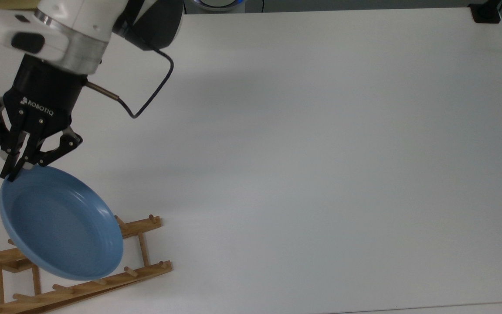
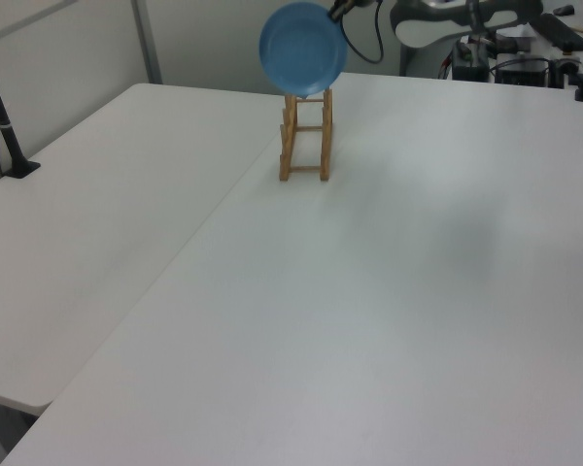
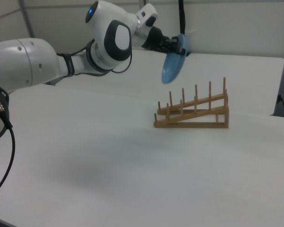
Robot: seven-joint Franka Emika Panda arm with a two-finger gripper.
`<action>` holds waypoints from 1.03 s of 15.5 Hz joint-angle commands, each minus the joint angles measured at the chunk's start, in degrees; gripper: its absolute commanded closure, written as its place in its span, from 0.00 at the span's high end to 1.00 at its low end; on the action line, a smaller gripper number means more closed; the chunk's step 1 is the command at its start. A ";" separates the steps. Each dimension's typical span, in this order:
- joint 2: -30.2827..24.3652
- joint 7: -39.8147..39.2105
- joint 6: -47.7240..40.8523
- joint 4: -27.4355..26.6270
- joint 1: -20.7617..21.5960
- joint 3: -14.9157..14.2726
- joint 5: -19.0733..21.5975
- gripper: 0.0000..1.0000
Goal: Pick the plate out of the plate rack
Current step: 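Lift the gripped blue plate up and out of the wooden rack, then carry the plate away from the rack and lower it flat onto the table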
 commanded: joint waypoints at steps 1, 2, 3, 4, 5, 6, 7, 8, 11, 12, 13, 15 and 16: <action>-6.12 3.76 -0.91 -7.60 3.13 2.07 11.67 0.00; -6.91 3.49 -3.88 -9.27 3.84 2.60 15.37 0.00; -7.44 2.53 -8.00 -9.90 4.45 3.04 18.80 0.00; -8.14 0.44 -12.65 -10.86 5.07 3.48 22.84 0.00; -9.02 -3.33 -16.62 -12.70 5.68 3.57 28.10 0.00; -9.90 -8.06 -20.22 -14.37 6.47 3.48 33.81 0.00; -10.78 -12.20 -24.78 -15.52 6.91 2.87 39.09 0.00; -11.31 -15.98 -31.09 -15.87 7.01 2.26 42.36 0.00; -11.58 -24.08 -46.23 -16.14 6.75 0.93 44.33 0.00; -11.49 -27.59 -49.58 -16.75 6.57 0.93 43.98 0.00; -11.40 -30.49 -51.27 -17.89 6.39 0.93 43.71 0.00; -11.40 -35.86 -51.72 -20.87 6.04 0.93 41.18 0.00; -11.32 -37.89 -51.64 -22.19 5.78 0.93 39.16 0.00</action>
